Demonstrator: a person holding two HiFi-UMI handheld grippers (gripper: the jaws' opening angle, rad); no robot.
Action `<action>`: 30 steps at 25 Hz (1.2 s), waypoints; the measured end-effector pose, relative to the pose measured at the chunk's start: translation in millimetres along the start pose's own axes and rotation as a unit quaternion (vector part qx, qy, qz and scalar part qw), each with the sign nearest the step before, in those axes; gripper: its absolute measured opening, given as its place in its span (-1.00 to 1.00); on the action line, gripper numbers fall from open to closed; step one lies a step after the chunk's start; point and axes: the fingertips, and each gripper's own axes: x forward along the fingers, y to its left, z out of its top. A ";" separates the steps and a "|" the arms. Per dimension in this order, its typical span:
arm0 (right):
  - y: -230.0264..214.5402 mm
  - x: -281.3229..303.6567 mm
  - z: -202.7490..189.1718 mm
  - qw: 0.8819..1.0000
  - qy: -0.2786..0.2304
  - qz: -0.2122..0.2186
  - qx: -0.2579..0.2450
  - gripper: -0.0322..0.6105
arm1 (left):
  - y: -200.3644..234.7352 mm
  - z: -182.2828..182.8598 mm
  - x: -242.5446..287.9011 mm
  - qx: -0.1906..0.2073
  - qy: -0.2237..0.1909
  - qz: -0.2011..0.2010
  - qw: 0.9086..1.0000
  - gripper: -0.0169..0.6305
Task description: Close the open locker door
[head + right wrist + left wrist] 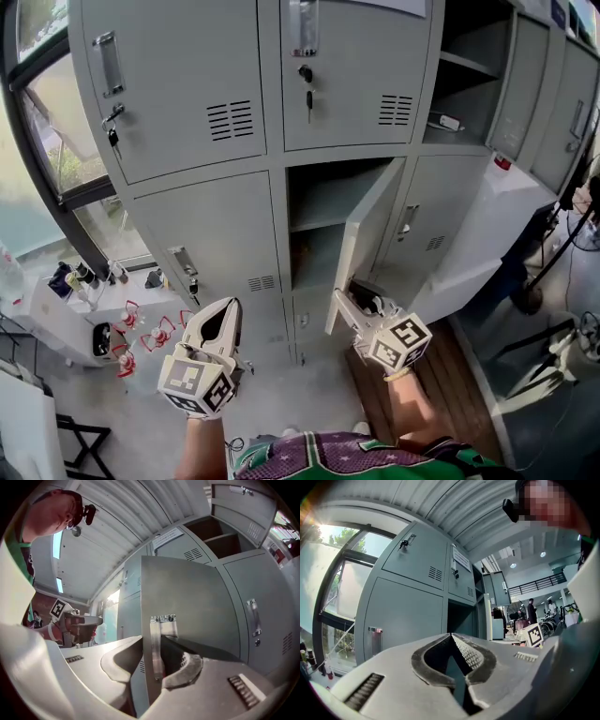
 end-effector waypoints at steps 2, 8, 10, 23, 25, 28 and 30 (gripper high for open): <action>0.5 7.4 -1.2 1.000 -0.005 -0.010 -0.003 -0.51 | 11.4 -2.7 -0.4 0.003 0.003 -0.015 1.000 -0.88; 2.0 23.0 -0.2 0.999 0.006 -0.039 -0.007 -0.52 | 26.2 -7.2 7.1 0.001 0.016 -0.055 0.998 -0.88; 2.9 28.4 -0.9 0.999 0.011 -0.041 -0.008 -0.52 | 27.8 -10.2 12.4 -0.005 0.015 -0.062 0.998 -0.88; 1.2 74.0 -5.2 1.000 0.018 0.010 -0.023 -0.55 | 37.2 1.9 49.7 -0.003 0.002 -0.048 0.999 -0.88; 0.4 80.8 -5.6 0.999 0.020 0.016 -0.026 -0.55 | 36.1 2.1 55.2 0.000 0.003 -0.047 0.999 -0.88; -2.9 90.5 -2.6 0.999 0.017 0.013 -0.025 -0.54 | 35.2 4.0 61.3 0.006 0.004 -0.043 0.999 -0.88; -5.5 96.5 -3.7 0.999 0.017 0.019 -0.024 -0.54 | 35.5 5.7 65.4 0.010 0.004 -0.039 0.999 -0.88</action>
